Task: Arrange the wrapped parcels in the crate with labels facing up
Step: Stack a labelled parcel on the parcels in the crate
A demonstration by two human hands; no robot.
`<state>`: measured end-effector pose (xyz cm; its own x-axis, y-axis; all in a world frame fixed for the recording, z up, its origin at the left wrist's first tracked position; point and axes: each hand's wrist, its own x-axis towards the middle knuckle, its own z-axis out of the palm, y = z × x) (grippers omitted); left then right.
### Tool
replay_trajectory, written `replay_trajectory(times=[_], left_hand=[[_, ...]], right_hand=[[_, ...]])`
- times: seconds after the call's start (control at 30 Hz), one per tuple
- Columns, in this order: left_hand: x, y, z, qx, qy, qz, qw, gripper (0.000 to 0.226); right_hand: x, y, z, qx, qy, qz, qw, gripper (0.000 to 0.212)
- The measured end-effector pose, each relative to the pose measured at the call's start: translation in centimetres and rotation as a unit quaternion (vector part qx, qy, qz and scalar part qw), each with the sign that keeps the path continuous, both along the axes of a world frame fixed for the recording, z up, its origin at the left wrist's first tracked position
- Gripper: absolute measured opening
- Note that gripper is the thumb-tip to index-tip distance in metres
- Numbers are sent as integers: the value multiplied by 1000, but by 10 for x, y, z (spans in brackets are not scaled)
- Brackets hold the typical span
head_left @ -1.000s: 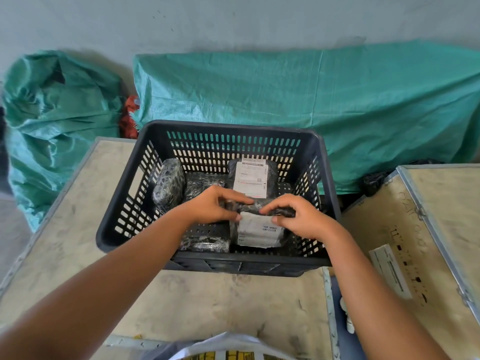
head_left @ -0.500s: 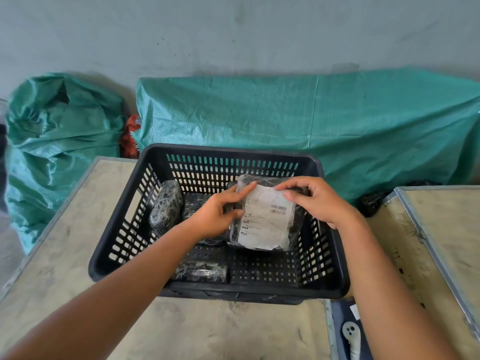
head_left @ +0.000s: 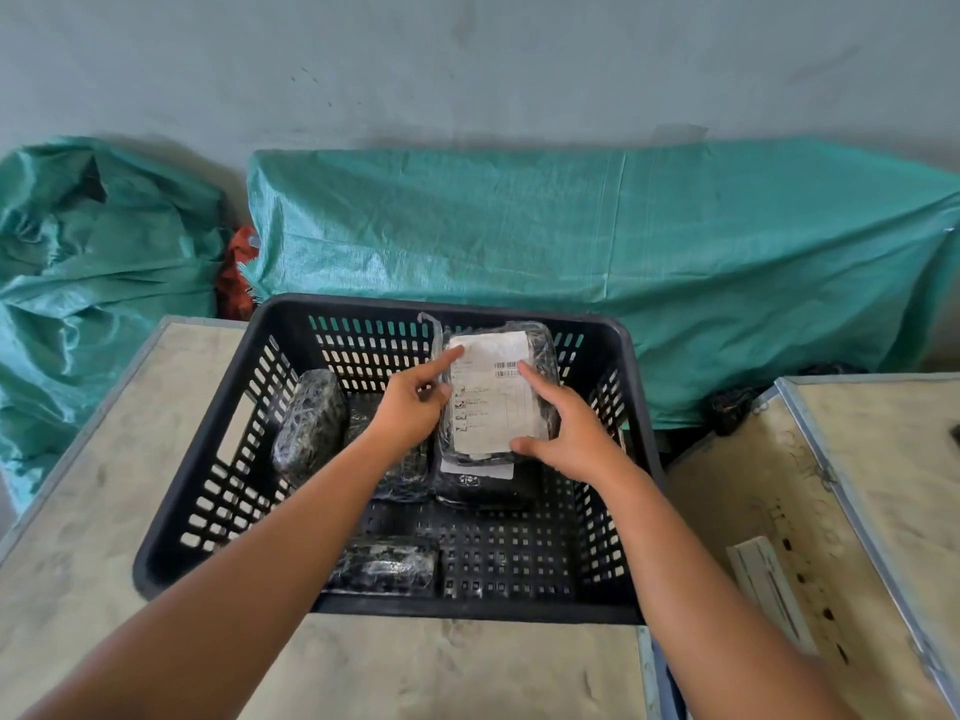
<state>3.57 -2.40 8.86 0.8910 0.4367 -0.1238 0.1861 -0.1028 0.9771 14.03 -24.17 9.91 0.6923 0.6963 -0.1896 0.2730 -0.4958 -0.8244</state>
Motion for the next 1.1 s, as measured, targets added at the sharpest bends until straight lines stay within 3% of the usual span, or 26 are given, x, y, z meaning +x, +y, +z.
replay_trajectory(times=[0.13, 0.33, 0.5, 0.9, 1.1], left_hand=[[-1, -1, -21, 83, 83, -55, 992, 66], [-6, 5, -31, 60, 88, -85, 991, 77], [-12, 11, -38, 128, 175, -227, 949, 129], [-19, 5, -42, 140, 181, -203, 952, 122], [-17, -3, -26, 215, 232, -221, 923, 125]], right_hand=[[-4, 7, -14, -68, 21, 27, 997, 116], [-6, 10, -30, -87, 45, 22, 995, 125], [-5, 8, -35, -118, 47, 33, 991, 123], [-10, 13, -41, -118, 52, 12, 992, 121], [-20, 15, -34, -147, 22, -1, 989, 120]])
